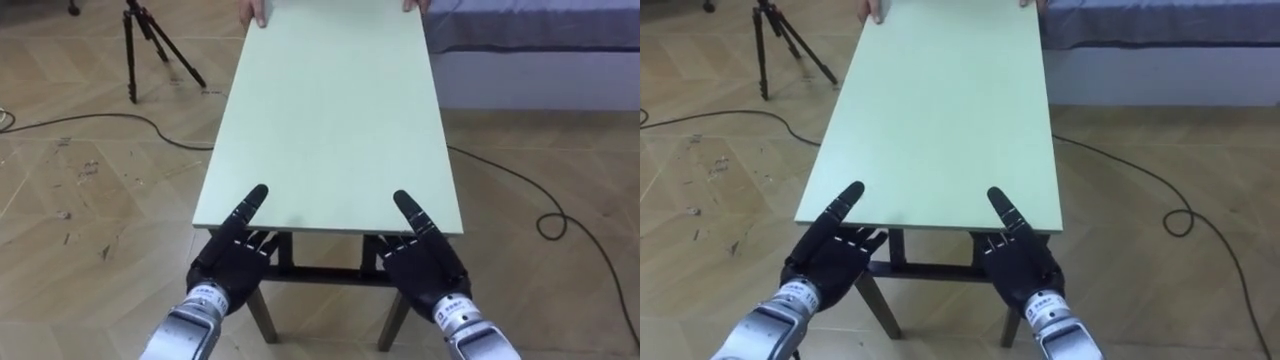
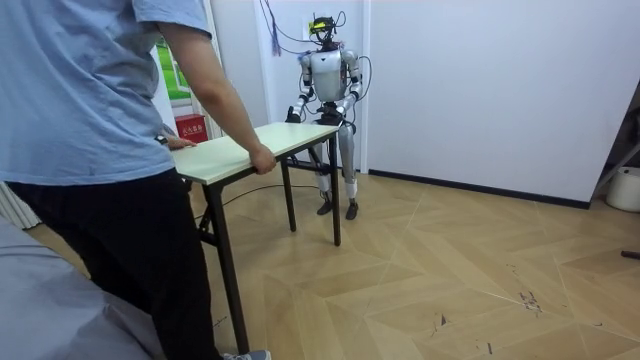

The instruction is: Move table with human

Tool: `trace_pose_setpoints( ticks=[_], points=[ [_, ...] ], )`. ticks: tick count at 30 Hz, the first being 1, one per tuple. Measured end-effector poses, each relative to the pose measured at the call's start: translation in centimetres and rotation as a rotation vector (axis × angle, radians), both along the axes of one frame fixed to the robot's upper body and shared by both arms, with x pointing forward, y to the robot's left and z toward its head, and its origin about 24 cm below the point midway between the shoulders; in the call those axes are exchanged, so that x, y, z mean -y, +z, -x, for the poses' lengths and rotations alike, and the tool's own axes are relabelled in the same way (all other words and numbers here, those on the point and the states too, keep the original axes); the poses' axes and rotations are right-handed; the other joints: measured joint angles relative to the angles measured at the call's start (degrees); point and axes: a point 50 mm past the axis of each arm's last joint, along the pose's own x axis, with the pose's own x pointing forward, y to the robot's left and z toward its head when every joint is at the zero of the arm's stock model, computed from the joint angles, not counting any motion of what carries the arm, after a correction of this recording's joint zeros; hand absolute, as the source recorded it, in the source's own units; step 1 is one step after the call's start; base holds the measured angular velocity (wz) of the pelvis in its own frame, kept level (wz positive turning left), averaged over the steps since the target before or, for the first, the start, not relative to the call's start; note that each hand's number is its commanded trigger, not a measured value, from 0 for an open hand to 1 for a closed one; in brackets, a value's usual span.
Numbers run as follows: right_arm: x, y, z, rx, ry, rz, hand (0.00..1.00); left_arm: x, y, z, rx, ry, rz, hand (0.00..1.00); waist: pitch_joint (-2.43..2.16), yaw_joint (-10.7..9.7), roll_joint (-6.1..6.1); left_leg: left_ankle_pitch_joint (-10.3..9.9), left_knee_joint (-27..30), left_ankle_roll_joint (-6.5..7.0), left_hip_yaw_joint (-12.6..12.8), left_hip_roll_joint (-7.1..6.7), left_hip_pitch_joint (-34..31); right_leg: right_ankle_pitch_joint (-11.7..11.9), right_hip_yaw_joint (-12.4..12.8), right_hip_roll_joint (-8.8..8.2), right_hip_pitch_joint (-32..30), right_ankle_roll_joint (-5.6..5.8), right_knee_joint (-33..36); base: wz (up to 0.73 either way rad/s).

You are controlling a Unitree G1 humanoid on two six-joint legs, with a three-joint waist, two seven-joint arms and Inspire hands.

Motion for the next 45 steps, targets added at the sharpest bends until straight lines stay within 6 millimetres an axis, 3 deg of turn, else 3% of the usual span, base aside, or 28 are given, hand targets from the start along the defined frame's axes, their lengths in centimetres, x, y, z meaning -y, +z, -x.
trace_pose_setpoints(
  ticks=[1, 2, 3, 4, 11, 19, 39, 45],
  points=[
    [0.0, 0.1, 0.0, -0.005, -0.001, 0.001, 0.0, 0.0, 0.0, 0.0, 0.0, 0.002, 0.002, 0.0, 0.0, 0.0, 0.0, 0.0, 0.0, 0.0, 0.0, 0.0, 0.0, 0.0, 0.0, 0.0, 0.0, 0.0, 0.0, 0.0],
    [-0.1, 0.1, -0.1, -0.007, -0.002, 0.001, 0.0, 0.0, 0.0, 0.0, 0.0, 0.004, 0.002, 0.47, 0.0, 0.0, 0.0, 0.0, 0.0, 0.0, 0.0, 0.0, 0.0, 0.0, 0.0, 0.0, 0.0, 0.0, 0.0, 0.0],
    [-0.1, 0.2, -0.1, -0.012, -0.004, 0.002, 0.15, 0.0, 0.0, 0.0, -0.002, 0.011, 0.006, 0.96, 0.0, -0.2, 0.0, 0.0, 0.0, 0.0, 0.0, 0.0, 0.0, 0.0, 0.0, 0.0, 0.0, 0.0, 0.0, 0.0],
    [-0.2, 0.3, -0.1, -0.016, -0.005, 0.001, 1.0, 0.1, 0.0, 0.0, -0.004, 0.024, 0.018, 1.0, 0.0, -0.3, 0.01, 0.0, 0.0, 0.0, 0.0, 0.0, 0.0, 0.0, 0.0, 0.0, 0.0, 0.0, 0.0, 0.0],
    [-0.2, 0.3, -0.2, -0.02, -0.01, 0.0, 1.0, 0.3, -0.1, 0.0, -0.031, 0.045, 0.028, 1.0, -0.01, -0.6, 0.01, 0.0, 0.0, 0.01, 0.0, 0.03, -0.1, 0.0, 0.0, 0.05, 0.0, 0.0, 0.0, 0.0],
    [-0.3, -0.5, 0.3, -0.146, -0.034, 0.045, 1.0, 1.1, -0.9, 0.7, -0.117, 0.04, 0.001, 1.0, 0.02, 0.1, 0.03, 0.0, -0.2, 0.0, -0.1, 0.18, -0.2, 0.0, -0.1, 0.19, -0.3, 0.01, -0.1, -0.02],
    [-0.5, 0.2, -0.1, -0.1, -0.051, 0.069, 1.0, 1.3, -0.9, 0.7, -0.055, -0.009, -0.117, 1.0, 0.14, 0.5, -0.11, 0.0, -1.1, 0.0, -0.1, 0.21, 0.4, 0.0, -0.3, 0.26, -0.2, 0.02, -0.2, -0.01],
    [-0.3, 0.4, -0.2, -0.06, -0.049, 0.061, 1.0, 1.2, -0.6, 0.6, -0.006, -0.024, -0.141, 1.0, -0.08, 0.1, 0.21, 0.0, 0.0, 0.0, -0.1, 0.1, -0.2, 0.0, -0.1, 0.09, -0.3, -0.04, -0.2, 0.0]
  ],
)
